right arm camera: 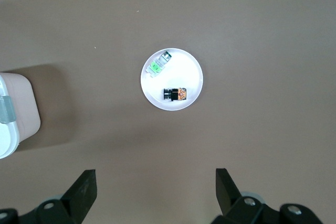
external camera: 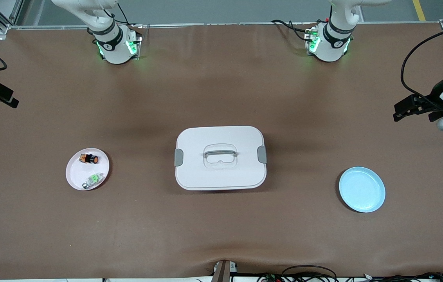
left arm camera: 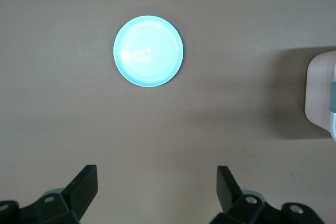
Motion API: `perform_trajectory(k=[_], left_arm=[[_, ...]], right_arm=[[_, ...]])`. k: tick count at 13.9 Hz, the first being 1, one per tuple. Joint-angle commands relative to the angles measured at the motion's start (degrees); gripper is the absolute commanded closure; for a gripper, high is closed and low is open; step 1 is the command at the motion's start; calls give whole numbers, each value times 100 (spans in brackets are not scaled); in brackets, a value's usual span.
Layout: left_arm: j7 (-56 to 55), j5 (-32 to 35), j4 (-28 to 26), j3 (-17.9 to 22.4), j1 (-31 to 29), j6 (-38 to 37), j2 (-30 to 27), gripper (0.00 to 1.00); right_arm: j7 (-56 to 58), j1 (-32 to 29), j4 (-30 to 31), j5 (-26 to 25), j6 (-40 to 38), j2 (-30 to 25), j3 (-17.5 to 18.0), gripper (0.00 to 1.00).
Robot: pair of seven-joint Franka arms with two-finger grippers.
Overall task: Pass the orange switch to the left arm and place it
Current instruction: 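Move the right gripper over the white plate of switches, then lower the right gripper and grasp the black-and-orange switch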
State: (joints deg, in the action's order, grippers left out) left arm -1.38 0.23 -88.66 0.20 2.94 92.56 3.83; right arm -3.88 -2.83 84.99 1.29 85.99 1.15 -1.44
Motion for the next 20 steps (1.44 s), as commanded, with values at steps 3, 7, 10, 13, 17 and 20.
perform_trajectory(k=[3, 7, 10, 13, 17, 20], left_arm=[[6, 3, 130, 6, -4, -115, 39, 0], [6, 12, 130, 15, 5, -115, 30, 0], [15, 12, 130, 6, -13, -115, 30, 0], [15, 12, 130, 6, -4, -115, 39, 0], [7, 3, 130, 7, 5, -115, 39, 0], [6, 3, 130, 15, -4, -115, 30, 0]], right_arm=[[80, -103, -237, -15, 155, 395, 29, 0], [89, -331, -220, 107, 331, 1133, 38, 0], [98, -350, -211, 82, 322, 1221, 47, 0], [89, -323, -202, 20, 348, 1431, 47, 0], [80, -393, 454, 90, 1127, 1679, 56, 0], [1, -350, 904, 99, 1666, 1687, 56, 0]])
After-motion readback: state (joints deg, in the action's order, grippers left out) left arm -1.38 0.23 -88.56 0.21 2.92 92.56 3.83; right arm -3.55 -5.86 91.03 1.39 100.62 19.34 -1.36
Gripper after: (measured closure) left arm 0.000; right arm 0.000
